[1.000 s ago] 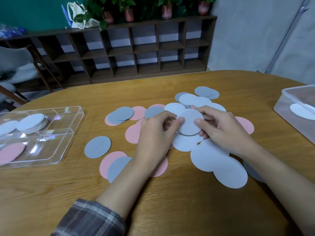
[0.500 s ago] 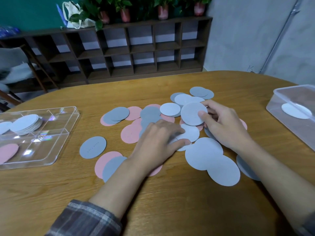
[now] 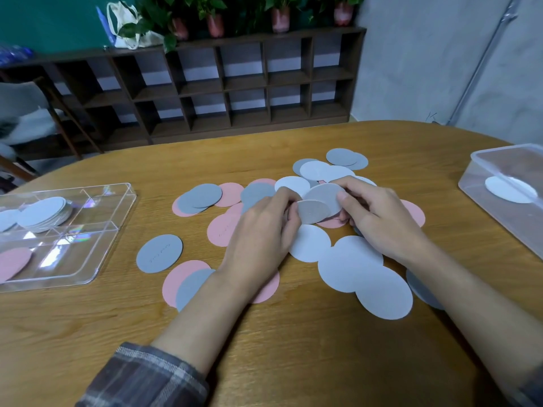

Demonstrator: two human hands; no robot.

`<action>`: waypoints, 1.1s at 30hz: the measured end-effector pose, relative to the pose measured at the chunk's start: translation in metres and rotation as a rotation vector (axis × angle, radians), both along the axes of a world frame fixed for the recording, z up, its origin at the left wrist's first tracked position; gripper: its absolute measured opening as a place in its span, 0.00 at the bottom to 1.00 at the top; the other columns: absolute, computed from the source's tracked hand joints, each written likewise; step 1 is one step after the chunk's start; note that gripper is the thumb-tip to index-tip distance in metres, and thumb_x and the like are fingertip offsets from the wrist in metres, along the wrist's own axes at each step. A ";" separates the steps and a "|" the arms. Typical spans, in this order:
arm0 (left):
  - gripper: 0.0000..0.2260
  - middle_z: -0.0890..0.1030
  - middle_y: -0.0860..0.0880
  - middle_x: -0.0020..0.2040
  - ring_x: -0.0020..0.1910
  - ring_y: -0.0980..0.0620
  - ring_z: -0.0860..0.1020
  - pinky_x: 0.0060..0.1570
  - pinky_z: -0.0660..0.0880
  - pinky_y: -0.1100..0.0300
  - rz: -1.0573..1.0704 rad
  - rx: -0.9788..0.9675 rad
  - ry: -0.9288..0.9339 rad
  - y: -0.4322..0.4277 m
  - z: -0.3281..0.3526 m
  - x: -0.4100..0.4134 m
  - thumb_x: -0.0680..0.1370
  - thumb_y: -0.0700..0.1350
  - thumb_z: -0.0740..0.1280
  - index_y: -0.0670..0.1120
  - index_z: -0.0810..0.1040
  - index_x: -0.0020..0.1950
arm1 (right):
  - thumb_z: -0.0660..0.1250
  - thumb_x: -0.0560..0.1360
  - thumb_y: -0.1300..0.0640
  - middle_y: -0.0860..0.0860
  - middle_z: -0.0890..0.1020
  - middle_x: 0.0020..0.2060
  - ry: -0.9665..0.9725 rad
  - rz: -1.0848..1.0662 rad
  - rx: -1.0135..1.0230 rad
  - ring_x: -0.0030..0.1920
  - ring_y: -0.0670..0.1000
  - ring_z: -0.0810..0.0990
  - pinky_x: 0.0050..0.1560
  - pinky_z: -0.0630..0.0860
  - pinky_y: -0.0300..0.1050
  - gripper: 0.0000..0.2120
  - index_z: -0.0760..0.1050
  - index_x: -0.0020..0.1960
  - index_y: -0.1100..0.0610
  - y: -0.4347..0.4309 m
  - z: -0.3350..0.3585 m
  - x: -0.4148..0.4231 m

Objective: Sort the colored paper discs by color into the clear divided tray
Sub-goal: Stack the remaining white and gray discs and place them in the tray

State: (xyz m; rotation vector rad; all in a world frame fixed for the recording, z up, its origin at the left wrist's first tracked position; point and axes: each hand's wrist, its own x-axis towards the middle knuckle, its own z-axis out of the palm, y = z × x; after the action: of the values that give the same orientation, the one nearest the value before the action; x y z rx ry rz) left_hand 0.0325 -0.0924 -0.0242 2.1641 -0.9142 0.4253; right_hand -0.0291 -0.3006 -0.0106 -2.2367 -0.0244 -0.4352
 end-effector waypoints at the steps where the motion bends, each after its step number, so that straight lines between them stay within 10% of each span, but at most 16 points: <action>1: 0.02 0.82 0.52 0.43 0.42 0.51 0.79 0.43 0.77 0.48 0.000 -0.035 0.035 0.000 0.000 0.000 0.84 0.44 0.64 0.47 0.76 0.54 | 0.59 0.85 0.57 0.47 0.82 0.38 0.008 0.005 0.005 0.41 0.43 0.81 0.41 0.74 0.38 0.12 0.80 0.61 0.49 0.001 0.000 0.000; 6: 0.02 0.84 0.54 0.45 0.43 0.55 0.83 0.43 0.80 0.58 0.038 -0.156 0.139 -0.002 0.002 -0.001 0.81 0.43 0.70 0.46 0.80 0.51 | 0.59 0.85 0.55 0.40 0.83 0.39 0.050 0.078 0.012 0.43 0.42 0.83 0.43 0.75 0.34 0.13 0.79 0.64 0.48 0.005 0.001 -0.003; 10: 0.05 0.86 0.54 0.43 0.42 0.60 0.83 0.39 0.77 0.69 0.055 -0.160 0.184 -0.002 0.001 -0.001 0.80 0.46 0.72 0.46 0.81 0.52 | 0.65 0.83 0.51 0.53 0.82 0.40 0.028 0.089 -0.053 0.39 0.50 0.79 0.40 0.73 0.35 0.10 0.80 0.62 0.47 0.008 0.001 -0.003; 16: 0.11 0.82 0.58 0.45 0.46 0.58 0.80 0.47 0.79 0.52 0.013 -0.002 0.146 0.002 0.002 0.002 0.77 0.53 0.75 0.51 0.80 0.56 | 0.65 0.83 0.55 0.50 0.82 0.38 -0.012 -0.006 -0.078 0.40 0.48 0.81 0.43 0.77 0.52 0.10 0.80 0.63 0.48 -0.002 -0.007 0.002; 24: 0.24 0.73 0.59 0.57 0.59 0.57 0.71 0.57 0.70 0.62 -0.119 0.318 0.208 0.013 0.003 0.004 0.73 0.64 0.75 0.55 0.83 0.64 | 0.63 0.83 0.54 0.51 0.84 0.42 -0.014 -0.072 -0.089 0.44 0.52 0.80 0.46 0.78 0.56 0.11 0.77 0.65 0.45 -0.009 -0.007 0.003; 33: 0.05 0.81 0.51 0.39 0.35 0.59 0.75 0.34 0.74 0.67 -0.046 -0.220 0.443 0.011 0.013 0.002 0.76 0.41 0.77 0.49 0.85 0.49 | 0.61 0.84 0.57 0.39 0.81 0.37 0.035 -0.013 -0.003 0.41 0.44 0.80 0.42 0.75 0.43 0.14 0.78 0.66 0.46 -0.006 -0.006 0.003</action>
State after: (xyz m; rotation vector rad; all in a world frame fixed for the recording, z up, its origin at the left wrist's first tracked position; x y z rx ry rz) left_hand 0.0345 -0.0813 -0.0113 1.9215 -0.6335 0.0149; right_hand -0.0261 -0.3065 -0.0165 -2.2483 0.0081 -0.4028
